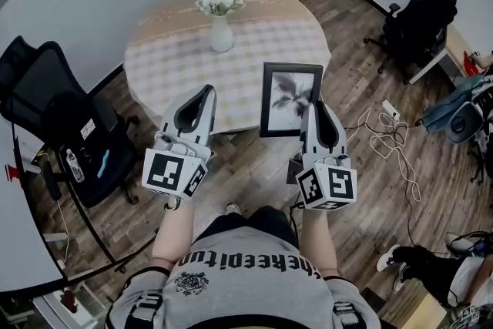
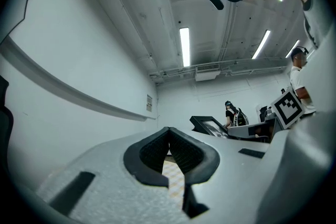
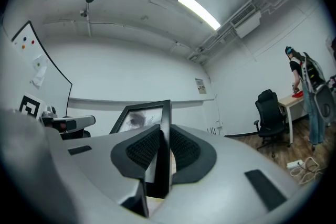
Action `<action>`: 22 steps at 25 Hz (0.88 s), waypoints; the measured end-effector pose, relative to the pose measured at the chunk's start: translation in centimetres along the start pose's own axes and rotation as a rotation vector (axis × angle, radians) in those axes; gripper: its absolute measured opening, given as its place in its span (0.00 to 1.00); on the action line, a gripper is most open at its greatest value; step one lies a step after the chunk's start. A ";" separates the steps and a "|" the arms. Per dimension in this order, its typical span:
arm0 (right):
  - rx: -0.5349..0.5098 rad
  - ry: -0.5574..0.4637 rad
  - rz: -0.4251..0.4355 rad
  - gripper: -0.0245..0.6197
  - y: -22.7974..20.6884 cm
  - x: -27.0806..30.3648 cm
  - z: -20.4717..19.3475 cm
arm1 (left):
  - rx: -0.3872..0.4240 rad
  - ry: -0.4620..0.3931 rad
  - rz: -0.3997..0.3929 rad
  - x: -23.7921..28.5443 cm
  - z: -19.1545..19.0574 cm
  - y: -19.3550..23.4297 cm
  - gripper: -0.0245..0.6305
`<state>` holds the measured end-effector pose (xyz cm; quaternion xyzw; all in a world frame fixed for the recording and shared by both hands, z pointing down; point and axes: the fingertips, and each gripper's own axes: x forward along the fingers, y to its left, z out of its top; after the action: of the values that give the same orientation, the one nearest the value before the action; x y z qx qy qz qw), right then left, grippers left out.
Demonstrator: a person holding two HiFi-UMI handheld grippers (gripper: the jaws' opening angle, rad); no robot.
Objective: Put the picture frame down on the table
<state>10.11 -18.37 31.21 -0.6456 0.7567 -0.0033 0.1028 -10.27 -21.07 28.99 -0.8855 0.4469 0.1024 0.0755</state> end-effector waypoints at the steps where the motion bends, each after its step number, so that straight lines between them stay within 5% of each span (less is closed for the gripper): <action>1: 0.000 0.002 -0.004 0.14 0.1 0.2 -0.1 | -0.003 0.001 -0.003 0.1 -0.1 0.2 0.06; 22: 0.004 0.074 0.049 0.14 -4.3 10.8 -3.0 | -0.013 0.027 0.049 9.2 -3.9 3.8 0.06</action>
<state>12.26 -30.06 33.11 -0.6260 0.7757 -0.0259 0.0761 -7.57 -31.38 30.33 -0.8760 0.4689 0.0952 0.0613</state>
